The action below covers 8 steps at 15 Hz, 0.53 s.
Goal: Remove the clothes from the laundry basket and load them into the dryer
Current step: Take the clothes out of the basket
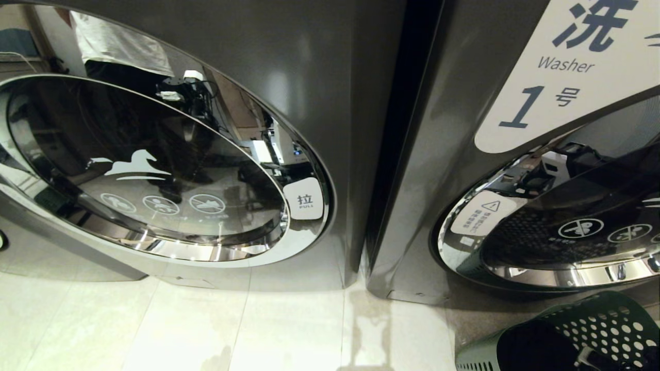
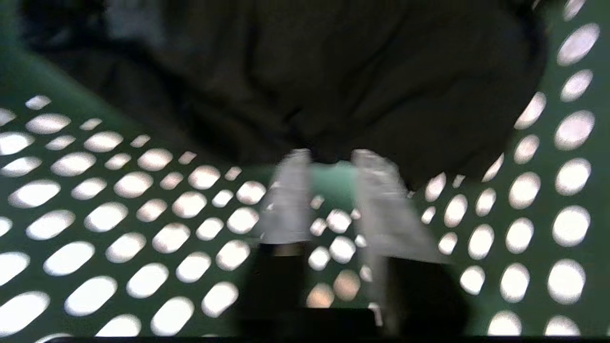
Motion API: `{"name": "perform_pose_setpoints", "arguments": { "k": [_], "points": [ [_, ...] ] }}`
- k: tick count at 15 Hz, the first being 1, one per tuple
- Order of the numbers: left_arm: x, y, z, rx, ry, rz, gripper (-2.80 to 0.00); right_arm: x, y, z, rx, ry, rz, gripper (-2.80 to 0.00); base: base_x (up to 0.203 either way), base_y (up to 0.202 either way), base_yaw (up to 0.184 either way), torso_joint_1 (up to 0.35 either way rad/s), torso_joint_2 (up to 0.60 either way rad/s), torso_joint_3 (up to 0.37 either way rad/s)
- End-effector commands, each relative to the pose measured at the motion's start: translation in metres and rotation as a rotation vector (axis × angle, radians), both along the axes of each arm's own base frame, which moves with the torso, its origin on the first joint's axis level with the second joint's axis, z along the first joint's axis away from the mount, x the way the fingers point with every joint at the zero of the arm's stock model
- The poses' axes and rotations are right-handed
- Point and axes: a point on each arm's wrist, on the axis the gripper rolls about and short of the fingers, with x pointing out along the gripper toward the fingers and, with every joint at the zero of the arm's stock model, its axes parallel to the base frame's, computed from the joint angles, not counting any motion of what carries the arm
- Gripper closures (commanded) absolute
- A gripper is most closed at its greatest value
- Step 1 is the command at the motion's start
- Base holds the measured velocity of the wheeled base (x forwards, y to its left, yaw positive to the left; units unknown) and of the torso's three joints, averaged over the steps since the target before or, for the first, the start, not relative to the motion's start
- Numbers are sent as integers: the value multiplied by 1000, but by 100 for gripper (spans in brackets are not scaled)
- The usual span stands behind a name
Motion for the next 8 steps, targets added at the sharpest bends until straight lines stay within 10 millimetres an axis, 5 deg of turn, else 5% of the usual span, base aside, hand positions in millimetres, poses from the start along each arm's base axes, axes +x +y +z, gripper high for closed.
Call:
{"name": "perform_pose_setpoints", "arguments": {
  "k": [1, 8],
  "points": [
    [0, 0, 0, 0, -1, 0, 0, 6, -3, -13, 0, -21, 19, -280, 0, 0, 0, 0, 0, 0],
    [0, 0, 0, 0, -1, 0, 0, 27, -15, -29, 20, -157, 83, -280, 0, 0, 0, 0, 0, 0]
  ]
}}
